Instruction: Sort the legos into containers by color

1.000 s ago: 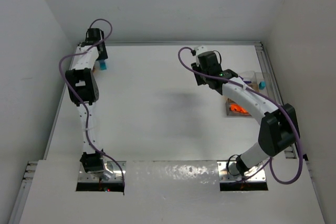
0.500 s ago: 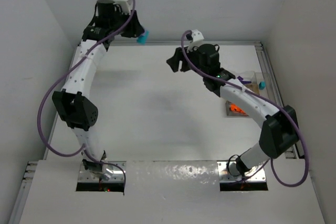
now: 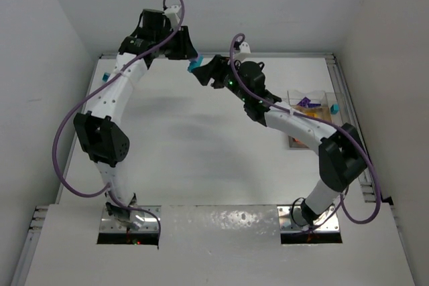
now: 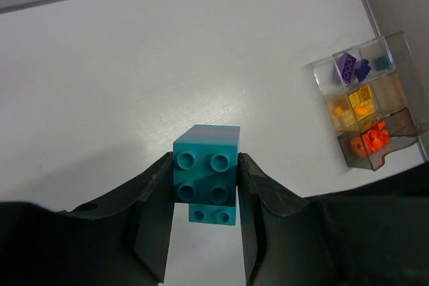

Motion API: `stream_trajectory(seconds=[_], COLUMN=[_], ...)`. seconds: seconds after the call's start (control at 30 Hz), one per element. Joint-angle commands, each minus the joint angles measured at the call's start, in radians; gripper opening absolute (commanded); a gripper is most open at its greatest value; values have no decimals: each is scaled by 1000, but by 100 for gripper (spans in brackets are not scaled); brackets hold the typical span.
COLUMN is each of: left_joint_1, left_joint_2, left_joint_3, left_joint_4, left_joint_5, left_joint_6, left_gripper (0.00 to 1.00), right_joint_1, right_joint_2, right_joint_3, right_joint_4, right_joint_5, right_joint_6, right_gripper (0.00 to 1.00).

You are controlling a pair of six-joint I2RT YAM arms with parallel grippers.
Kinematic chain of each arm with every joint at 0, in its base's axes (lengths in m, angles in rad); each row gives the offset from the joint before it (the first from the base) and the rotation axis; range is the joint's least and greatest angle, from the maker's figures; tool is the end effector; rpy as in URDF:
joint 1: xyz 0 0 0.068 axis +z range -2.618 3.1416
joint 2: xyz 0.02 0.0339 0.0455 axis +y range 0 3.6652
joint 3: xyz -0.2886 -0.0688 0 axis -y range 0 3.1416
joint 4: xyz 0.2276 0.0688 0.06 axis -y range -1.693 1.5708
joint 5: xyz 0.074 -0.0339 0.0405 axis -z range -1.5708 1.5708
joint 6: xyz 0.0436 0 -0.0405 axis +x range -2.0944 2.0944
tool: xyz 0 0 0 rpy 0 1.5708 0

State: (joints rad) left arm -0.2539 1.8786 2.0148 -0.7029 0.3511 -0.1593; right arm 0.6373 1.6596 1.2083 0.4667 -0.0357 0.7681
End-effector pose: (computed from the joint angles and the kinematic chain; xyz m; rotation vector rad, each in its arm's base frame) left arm 0.4045 -0.1205 0.4172 0.3110 2.1389 -0.6157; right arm 0.3158 0.2358 0.3575 0.0790 1.6692 1.1193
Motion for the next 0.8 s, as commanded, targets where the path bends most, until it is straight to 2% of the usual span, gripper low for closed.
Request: stream_trajectory(seconds=[0.0, 0.13, 0.23, 0.4, 0.6, 0.77], left_joint_1=[-22, -22, -25, -25, -27, -25], left_joint_2=[-35, -38, -38, -58, -58, -55], left_joint_3=[1, 7, 12, -25, -21, -13], left_joint_4=[6, 6, -9, -21, -9, -3], left_joint_5=[-1, -1, 8, 15, 20, 20], left_joint_6=[-25, -28, -28, -28, -45, -48], left_gripper=[0, 0, 0, 0, 0, 0], right_joint_1=[2, 4, 2, 2, 4, 4], right_joint_2=[45, 75, 97, 137, 193, 207], right_joint_3=[46, 105, 114, 151, 198, 226], right_joint_4=[56, -13, 22, 27, 10, -43], right_joint_5=[56, 91, 112, 115, 96, 97], right_joint_6=[79, 82, 73, 82, 117, 112], right_gripper=[67, 66, 66, 57, 51, 51])
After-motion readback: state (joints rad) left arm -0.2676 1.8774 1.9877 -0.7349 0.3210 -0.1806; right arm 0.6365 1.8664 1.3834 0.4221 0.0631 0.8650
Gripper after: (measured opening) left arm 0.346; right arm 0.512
